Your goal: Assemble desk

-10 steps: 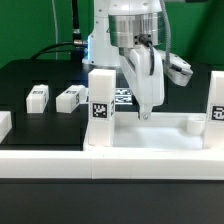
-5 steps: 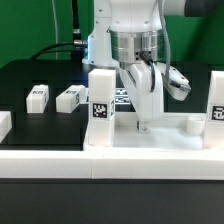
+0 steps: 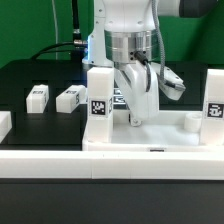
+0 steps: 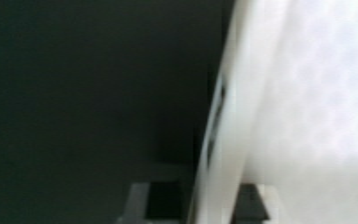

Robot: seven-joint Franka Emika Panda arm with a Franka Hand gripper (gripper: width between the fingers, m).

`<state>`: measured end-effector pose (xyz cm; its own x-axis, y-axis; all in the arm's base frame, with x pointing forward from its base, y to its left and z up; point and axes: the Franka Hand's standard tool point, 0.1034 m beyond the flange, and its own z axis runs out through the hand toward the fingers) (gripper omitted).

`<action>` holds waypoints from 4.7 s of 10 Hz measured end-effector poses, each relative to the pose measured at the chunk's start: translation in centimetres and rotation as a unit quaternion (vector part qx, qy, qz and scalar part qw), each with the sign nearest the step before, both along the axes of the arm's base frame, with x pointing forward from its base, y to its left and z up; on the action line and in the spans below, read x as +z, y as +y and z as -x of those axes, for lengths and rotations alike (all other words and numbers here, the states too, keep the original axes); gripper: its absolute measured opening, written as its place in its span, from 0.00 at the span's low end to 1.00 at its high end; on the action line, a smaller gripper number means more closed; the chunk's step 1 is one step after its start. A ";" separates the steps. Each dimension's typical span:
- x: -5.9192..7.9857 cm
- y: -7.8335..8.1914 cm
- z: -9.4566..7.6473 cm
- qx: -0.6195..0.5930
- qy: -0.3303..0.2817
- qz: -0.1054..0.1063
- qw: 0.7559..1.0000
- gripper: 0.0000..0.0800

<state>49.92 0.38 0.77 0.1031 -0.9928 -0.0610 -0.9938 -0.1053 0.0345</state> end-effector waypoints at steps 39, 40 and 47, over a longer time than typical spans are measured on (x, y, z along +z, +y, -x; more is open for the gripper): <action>0.4 -5.2 -1.7 0.858 0.013 0.006 0.513 0.09; 0.4 -5.1 -1.7 0.870 0.015 0.004 0.492 0.09; 0.3 -3.9 -2.8 0.960 0.035 -0.007 0.277 0.08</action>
Offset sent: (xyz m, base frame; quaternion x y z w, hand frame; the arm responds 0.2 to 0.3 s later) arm 0.0000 0.0000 0.0000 0.0000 0.0000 0.0000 1.0000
